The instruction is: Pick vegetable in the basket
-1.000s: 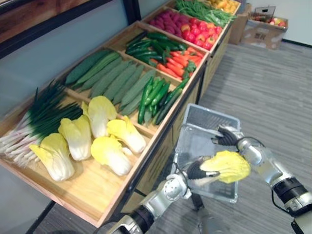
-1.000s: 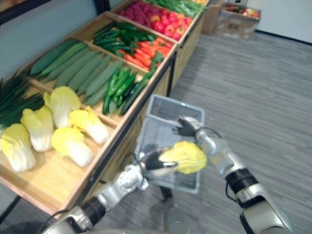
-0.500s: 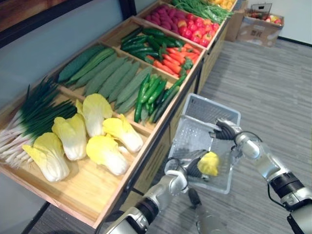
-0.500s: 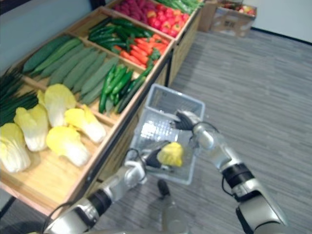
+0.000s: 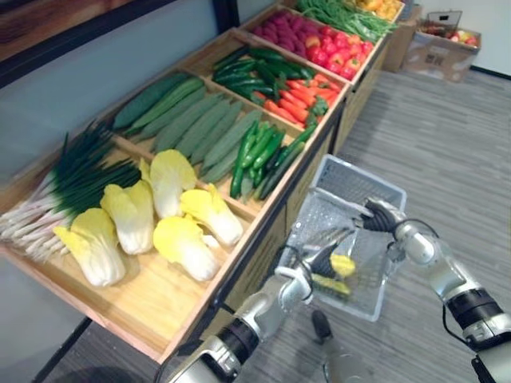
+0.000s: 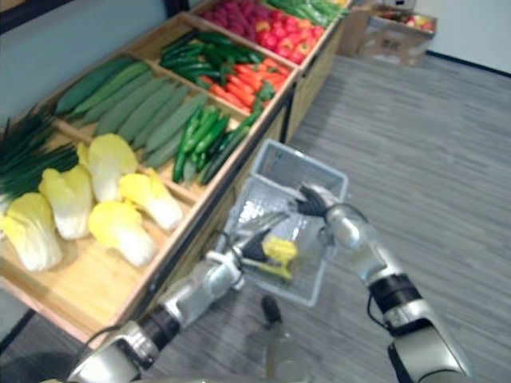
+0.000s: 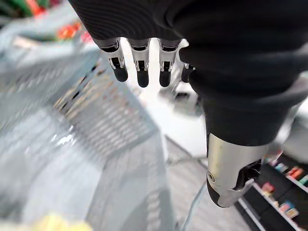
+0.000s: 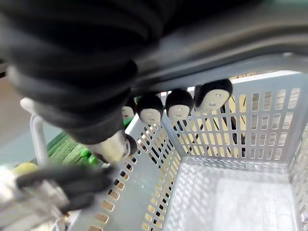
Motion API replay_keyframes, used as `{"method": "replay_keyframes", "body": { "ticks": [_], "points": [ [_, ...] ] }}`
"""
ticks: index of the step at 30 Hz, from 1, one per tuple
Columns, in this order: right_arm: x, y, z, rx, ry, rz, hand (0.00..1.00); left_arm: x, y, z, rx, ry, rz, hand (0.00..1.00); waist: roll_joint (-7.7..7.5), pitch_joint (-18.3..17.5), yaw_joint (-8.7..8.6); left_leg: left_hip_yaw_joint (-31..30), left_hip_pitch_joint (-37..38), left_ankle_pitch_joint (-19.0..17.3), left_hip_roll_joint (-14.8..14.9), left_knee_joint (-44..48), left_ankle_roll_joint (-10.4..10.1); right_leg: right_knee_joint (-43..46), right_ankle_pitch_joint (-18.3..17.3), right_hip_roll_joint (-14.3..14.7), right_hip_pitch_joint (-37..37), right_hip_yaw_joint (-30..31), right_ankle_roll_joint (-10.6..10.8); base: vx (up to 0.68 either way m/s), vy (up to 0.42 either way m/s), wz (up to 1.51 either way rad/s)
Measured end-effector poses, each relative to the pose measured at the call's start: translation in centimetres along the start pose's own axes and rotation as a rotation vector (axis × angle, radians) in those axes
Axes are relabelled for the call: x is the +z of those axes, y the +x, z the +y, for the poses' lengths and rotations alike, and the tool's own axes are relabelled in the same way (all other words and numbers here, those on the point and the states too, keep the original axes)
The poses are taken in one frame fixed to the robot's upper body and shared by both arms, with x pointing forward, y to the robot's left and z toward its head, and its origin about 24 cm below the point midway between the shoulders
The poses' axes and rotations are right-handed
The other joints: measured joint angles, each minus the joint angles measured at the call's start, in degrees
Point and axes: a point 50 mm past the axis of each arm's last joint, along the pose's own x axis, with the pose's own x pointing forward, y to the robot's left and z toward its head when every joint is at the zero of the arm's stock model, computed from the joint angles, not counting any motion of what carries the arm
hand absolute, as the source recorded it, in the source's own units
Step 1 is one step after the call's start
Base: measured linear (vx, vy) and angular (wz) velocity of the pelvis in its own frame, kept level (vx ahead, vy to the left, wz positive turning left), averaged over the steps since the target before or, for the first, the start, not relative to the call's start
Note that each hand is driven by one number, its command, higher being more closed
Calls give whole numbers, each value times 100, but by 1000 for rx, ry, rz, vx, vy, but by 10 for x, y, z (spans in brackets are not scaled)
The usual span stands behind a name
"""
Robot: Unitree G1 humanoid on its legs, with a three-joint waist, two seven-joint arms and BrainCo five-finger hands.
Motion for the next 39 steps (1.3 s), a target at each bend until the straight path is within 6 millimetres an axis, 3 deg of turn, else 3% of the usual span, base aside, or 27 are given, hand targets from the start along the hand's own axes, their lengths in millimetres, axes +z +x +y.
{"method": "replay_keyframes", "body": {
  "ticks": [4, 6, 10, 13, 15, 20, 22, 26, 30, 35, 39],
  "points": [
    [-31, -21, 10, 3, 47, 124, 100, 2, -23, 29, 114, 39, -58, 0, 14, -9, 34, -226, -90, 27, -1, 20, 45, -2, -2, -90, 37, -193, 1, -29, -68, 24],
    [-50, -36, 19, 17, 70, 205, 100, -7, -47, 42, 180, 49, -11, 0, 21, -13, 112, -311, -88, 39, 11, 25, 62, -4, -3, -110, 97, -263, 0, -24, -67, 22],
    [-69, -57, 27, 22, 92, 289, 100, -21, -84, 64, 283, 94, 89, 0, 33, -21, 145, -448, -102, 53, 17, 45, 84, -4, -32, -165, 166, -400, -35, -31, -62, 18],
    [-81, -72, 33, 28, 109, 348, 100, -37, -113, 70, 327, 105, 206, 0, 74, -155, 157, -598, -195, 64, 33, 77, 102, -5, -61, -211, 178, -549, -73, -16, -60, 24],
    [-90, -81, 36, 28, 116, 392, 100, -46, -130, 73, 362, 104, 290, 0, 97, -247, 272, -663, -242, 72, 44, 88, 113, -5, -62, -227, 177, -606, -76, -1, -64, 19],
    [-107, -109, 46, 8, 139, 489, 100, -86, -187, 87, 714, 33, 655, 0, 95, -444, 406, -1130, -501, 174, 40, 77, 186, -5, -90, -383, 207, -1038, -118, -5, -64, 46],
    [-121, -126, 57, 1, 193, 576, 100, -102, -219, 86, 827, 20, 847, 0, 64, -548, 456, -1484, -599, 269, 38, 4, 220, -5, -137, -486, 330, -1401, -181, -21, -69, 73],
    [-137, -156, 68, -28, 249, 706, 100, -113, -258, 86, 941, 14, 1041, 0, -62, -719, 576, -2074, -842, 449, -46, -112, 268, -6, -231, -666, 432, -1965, -170, -20, -56, 85],
    [-148, -182, 77, -91, 307, 829, 100, -121, -303, 82, 1097, -48, 1250, 0, -161, -842, 589, -2703, -1076, 682, -83, -287, 287, -7, -349, -802, 586, -2615, -162, -8, -53, 81],
    [-152, -202, 93, -151, 374, 932, 100, -135, -364, 45, 1094, -143, 1587, 0, -174, -960, 584, -3201, -1192, 962, -97, -572, 275, -12, -444, -853, 705, -3152, -188, -4, -51, 50],
    [-153, -207, 104, -141, 400, 967, 100, -137, -389, 12, 1005, -256, 1754, 0, -189, -980, 574, -3263, -1191, 1063, -104, -725, 274, -14, -493, -860, 697, -3249, -165, -10, -27, 14]
  ]
}}
